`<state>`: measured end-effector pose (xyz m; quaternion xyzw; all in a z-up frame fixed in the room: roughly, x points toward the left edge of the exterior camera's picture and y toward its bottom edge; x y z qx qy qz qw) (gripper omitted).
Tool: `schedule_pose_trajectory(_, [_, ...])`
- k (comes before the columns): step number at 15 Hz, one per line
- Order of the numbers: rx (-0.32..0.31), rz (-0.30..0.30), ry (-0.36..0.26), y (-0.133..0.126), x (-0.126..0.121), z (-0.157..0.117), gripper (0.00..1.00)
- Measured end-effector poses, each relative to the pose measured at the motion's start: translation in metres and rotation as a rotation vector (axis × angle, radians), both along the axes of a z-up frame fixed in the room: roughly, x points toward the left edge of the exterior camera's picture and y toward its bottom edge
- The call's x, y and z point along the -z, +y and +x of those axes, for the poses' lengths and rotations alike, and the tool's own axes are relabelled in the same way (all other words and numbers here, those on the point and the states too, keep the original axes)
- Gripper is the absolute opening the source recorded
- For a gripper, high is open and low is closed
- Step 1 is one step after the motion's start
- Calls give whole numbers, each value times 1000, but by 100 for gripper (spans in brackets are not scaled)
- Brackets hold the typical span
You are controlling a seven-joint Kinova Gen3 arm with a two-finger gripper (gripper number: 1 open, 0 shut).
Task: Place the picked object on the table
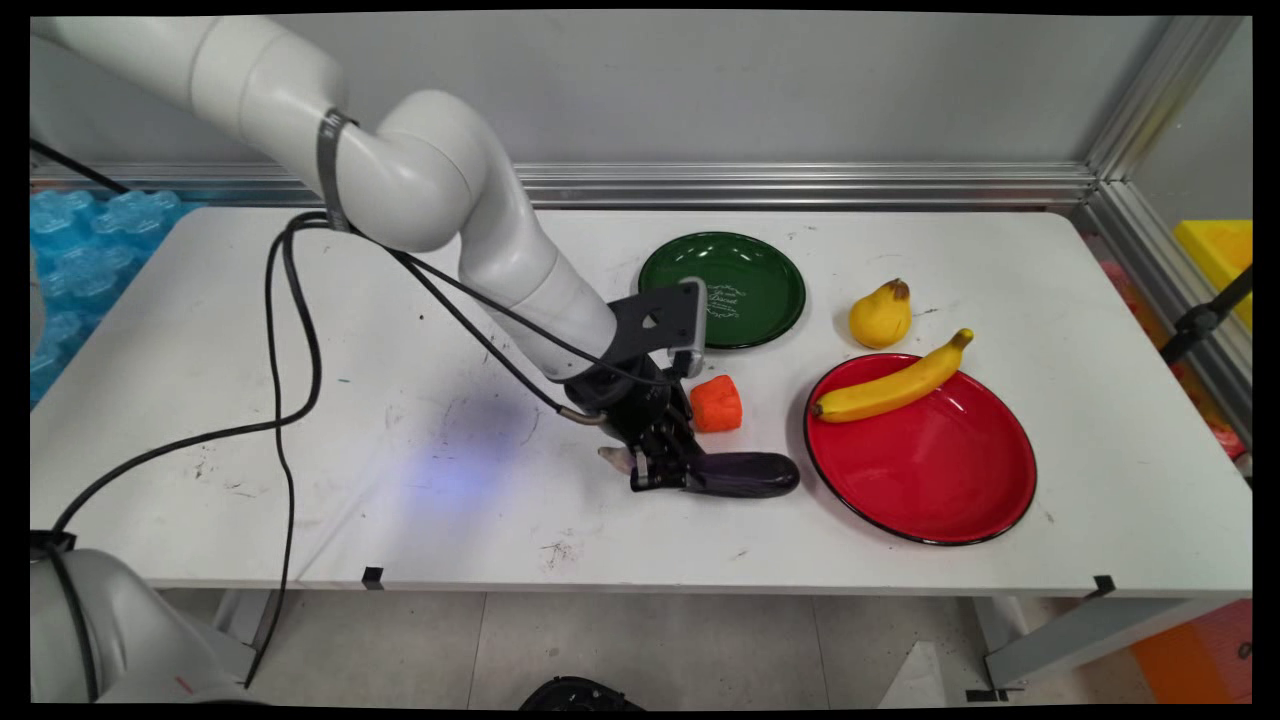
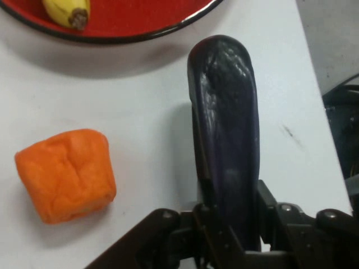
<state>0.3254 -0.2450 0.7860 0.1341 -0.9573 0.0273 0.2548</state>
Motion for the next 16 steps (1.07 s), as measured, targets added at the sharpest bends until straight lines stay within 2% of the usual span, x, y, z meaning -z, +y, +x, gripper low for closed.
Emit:
schedule_pose_trajectory(7, [10, 7, -6, -5, 21, -6, 0])
schedule_pose_trajectory(8, [12, 8, -5, -6, 23, -7, 100])
schedule_pose_trajectory(13, [24, 4, 2, -9, 23, -8, 100])
schedule_pose_trajectory(16, [32, -6, 5, -8, 15, -4, 100])
